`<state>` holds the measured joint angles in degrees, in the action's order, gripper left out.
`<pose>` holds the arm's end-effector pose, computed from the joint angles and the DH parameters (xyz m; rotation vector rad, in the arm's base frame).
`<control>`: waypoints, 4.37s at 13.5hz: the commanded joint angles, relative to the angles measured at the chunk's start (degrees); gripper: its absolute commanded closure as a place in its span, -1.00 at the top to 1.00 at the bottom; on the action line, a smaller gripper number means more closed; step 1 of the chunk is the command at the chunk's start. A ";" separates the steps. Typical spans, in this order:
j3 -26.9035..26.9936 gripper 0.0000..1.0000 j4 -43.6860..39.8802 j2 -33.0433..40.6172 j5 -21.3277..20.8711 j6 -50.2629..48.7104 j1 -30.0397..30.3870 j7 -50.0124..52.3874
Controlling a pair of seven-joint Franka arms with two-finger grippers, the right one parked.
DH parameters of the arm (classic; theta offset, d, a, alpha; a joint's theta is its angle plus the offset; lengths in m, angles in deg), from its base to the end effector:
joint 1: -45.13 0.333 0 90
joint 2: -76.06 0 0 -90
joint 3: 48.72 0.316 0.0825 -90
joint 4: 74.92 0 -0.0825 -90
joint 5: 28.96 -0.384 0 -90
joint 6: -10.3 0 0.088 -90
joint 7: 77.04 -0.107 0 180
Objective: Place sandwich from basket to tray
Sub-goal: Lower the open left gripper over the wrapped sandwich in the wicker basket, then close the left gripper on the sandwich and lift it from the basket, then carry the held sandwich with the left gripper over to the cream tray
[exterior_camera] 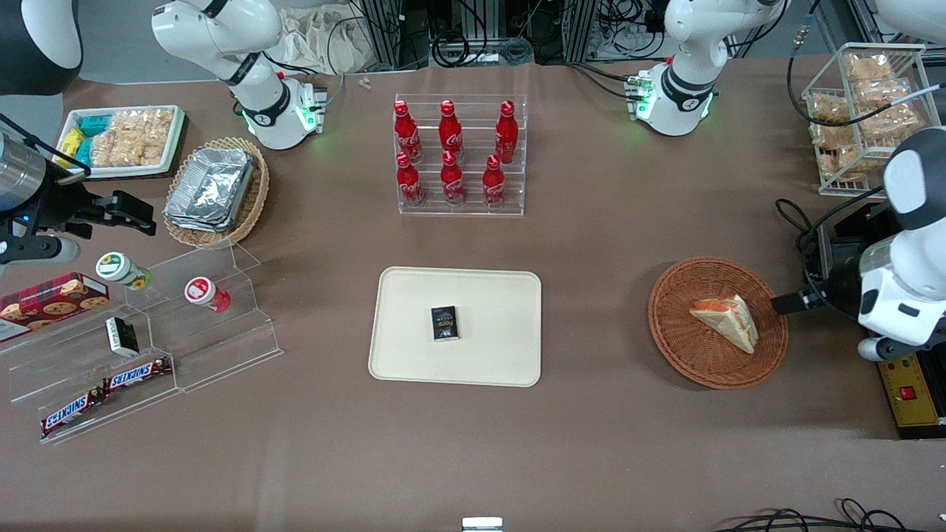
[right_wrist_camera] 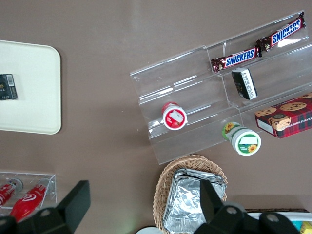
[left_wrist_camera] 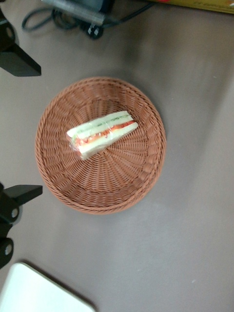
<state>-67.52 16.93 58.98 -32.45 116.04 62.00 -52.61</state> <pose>0.6420 0.0041 0.4613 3.0560 0.5982 -0.0729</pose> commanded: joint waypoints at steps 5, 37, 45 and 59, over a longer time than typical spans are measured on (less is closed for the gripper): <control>0.78 1.00 17.72 0.91 -2.84 20.87 0.62 17.62; -5.17 -1.00 -0.66 -7.87 -1.96 2.24 -0.17 27.33; -16.71 -1.00 -19.75 -23.06 -11.58 -2.55 -17.45 27.07; -13.37 0.99 -24.53 -40.06 -18.75 12.39 -30.84 27.16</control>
<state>-81.48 -5.02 20.01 -49.63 129.02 32.70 -25.54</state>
